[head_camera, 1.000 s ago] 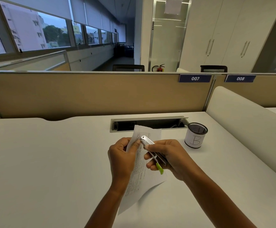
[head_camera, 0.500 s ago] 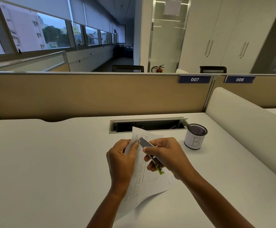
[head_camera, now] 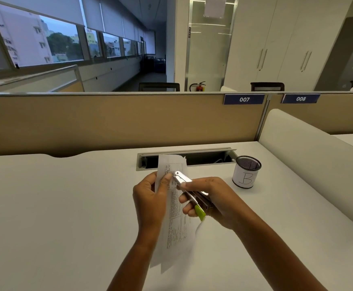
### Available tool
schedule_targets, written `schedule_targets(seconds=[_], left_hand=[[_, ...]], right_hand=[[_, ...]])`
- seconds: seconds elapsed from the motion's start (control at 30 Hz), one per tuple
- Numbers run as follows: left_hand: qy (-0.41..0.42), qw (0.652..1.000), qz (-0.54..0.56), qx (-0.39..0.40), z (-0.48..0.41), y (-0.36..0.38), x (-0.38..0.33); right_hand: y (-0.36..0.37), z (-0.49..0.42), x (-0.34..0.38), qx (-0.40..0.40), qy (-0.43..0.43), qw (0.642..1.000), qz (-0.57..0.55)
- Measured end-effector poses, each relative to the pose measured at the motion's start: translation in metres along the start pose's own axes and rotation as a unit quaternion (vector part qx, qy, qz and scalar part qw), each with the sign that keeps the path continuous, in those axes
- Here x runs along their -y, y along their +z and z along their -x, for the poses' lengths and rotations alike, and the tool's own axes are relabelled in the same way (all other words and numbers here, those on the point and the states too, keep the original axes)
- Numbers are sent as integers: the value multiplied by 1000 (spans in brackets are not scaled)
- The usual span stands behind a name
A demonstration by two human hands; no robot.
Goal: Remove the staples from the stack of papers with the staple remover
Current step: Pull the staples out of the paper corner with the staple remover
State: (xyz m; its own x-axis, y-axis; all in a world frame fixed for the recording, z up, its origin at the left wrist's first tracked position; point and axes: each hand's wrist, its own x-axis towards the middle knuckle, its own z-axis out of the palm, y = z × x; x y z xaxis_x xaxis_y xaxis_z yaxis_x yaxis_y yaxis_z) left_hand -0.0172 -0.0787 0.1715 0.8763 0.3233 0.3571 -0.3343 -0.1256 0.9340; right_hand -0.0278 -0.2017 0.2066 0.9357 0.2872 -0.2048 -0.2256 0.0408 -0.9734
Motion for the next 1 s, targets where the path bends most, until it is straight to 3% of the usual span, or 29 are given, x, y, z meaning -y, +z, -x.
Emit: schedule_targets(seconds=[0.67,1.0], left_hand=[[3,999,-31,-19,3,-3,12],[35,996,-69,-46,6,-4,14]], right_hand=[[7,1,-4,-9,16,999,-36],[16,1,-9,-58,-42,997,43]])
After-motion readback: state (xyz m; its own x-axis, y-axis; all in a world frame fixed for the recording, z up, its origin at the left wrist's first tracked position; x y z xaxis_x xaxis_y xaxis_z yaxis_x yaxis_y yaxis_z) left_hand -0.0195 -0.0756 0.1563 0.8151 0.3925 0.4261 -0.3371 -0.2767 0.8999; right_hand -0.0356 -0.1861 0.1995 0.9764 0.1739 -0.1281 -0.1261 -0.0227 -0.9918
